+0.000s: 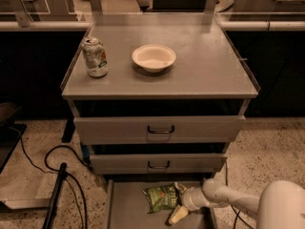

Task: Pick green jalapeno chip bag from bottom drawer and place on counter

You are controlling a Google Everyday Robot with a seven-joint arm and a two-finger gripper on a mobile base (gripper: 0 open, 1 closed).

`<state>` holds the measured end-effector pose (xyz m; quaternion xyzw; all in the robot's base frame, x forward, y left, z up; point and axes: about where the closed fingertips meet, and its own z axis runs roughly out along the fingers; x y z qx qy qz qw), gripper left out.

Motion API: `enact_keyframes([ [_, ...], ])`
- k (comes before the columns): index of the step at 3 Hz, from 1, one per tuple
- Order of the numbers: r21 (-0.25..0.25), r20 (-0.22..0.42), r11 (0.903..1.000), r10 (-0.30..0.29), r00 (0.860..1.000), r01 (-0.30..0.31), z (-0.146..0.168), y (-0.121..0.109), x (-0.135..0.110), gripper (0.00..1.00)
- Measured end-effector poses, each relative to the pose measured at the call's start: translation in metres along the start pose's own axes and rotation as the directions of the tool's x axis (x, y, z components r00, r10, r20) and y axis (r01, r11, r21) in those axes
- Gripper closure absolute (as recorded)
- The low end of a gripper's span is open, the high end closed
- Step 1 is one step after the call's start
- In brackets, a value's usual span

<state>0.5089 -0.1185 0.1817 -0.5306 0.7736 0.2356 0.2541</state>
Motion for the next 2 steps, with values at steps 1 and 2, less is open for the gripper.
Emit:
enact_keyframes([
  [1,-0.011,-0.004,0.9999,-0.007,1.000,0.007,0.016,-0.008,0.007,0.00],
  [2,-0.022,-0.008,0.9997,-0.013,1.000,0.013,0.030,-0.017,0.012,0.00],
])
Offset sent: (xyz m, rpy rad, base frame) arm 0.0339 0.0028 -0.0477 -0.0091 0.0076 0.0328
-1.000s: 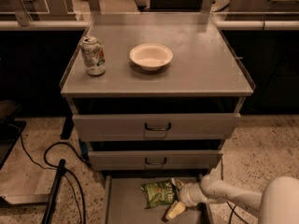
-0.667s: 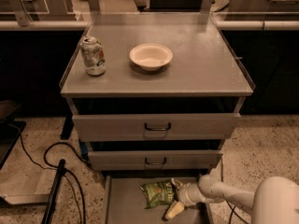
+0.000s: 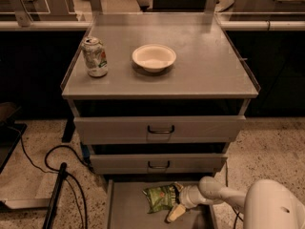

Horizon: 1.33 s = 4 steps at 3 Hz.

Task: Pick green jalapeno chip bag from bottom drawer and place on counter

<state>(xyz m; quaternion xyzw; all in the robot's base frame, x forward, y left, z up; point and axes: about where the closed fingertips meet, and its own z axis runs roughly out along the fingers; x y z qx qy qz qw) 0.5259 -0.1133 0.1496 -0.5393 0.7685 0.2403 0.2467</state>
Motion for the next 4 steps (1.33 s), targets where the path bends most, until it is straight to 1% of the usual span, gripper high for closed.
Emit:
enact_keyframes([
  [3,-0.023,-0.002,0.9992,0.032,0.999,-0.032,0.030,-0.025,0.009,0.00],
  [4,-0.021,-0.001,0.9993,0.032,0.999,-0.032,0.030,-0.027,0.009,0.20],
])
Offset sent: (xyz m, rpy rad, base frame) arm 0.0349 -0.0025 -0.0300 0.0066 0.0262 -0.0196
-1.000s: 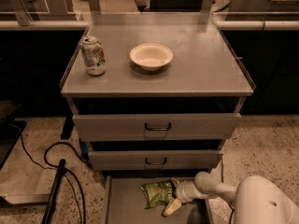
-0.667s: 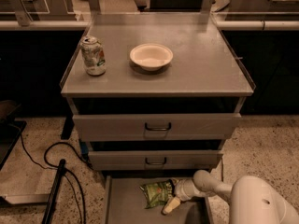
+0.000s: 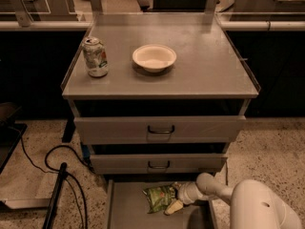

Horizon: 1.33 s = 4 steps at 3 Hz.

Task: Pick green jalapeno chip bag from bottom drawer and place on counter

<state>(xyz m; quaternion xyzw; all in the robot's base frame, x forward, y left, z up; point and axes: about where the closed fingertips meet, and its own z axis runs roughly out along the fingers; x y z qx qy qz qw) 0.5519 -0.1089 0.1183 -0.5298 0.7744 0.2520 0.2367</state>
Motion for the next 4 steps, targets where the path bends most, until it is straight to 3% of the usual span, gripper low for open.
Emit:
enact_keyframes([
  [3,0.000,0.000,1.0000,0.000,1.000,0.000,0.0001,0.0001,0.0000,0.90],
  [4,0.000,0.000,1.0000,0.000,1.000,0.000,0.0001,0.0001,0.0000,1.00],
])
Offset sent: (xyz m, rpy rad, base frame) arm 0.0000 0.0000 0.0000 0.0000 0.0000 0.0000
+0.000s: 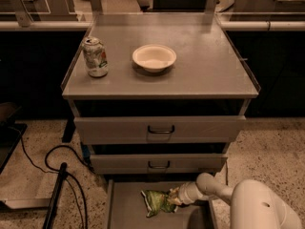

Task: Pick green jalapeno chip bag from bottom drawer and place on counter

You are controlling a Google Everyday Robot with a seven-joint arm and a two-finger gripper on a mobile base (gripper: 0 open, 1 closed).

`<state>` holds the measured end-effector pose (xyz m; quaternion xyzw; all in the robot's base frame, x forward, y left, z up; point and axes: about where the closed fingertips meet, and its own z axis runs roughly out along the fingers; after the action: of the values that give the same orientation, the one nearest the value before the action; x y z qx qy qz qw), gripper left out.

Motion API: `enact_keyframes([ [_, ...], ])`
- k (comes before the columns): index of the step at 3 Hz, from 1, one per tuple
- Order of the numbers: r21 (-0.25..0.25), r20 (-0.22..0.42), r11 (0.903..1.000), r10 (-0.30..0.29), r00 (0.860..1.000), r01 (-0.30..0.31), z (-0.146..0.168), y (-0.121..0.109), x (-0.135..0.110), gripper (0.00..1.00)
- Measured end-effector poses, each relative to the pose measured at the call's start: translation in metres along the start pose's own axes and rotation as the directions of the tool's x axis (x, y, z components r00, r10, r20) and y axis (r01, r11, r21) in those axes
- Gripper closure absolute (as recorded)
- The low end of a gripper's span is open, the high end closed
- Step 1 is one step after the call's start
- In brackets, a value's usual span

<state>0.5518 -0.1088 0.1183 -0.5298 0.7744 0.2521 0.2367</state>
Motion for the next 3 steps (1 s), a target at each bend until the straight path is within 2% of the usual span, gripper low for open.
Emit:
enact_keyframes([
  [1,0.003,0.000,1.0000,0.002,1.000,-0.002,-0.004,0.007,-0.006,1.00],
  [2,0.046,-0.001,0.9987,0.022,1.000,-0.022,-0.034,0.016,-0.017,1.00],
  [3,0.082,-0.006,0.9955,0.047,0.999,-0.047,-0.072,0.037,-0.027,1.00],
])
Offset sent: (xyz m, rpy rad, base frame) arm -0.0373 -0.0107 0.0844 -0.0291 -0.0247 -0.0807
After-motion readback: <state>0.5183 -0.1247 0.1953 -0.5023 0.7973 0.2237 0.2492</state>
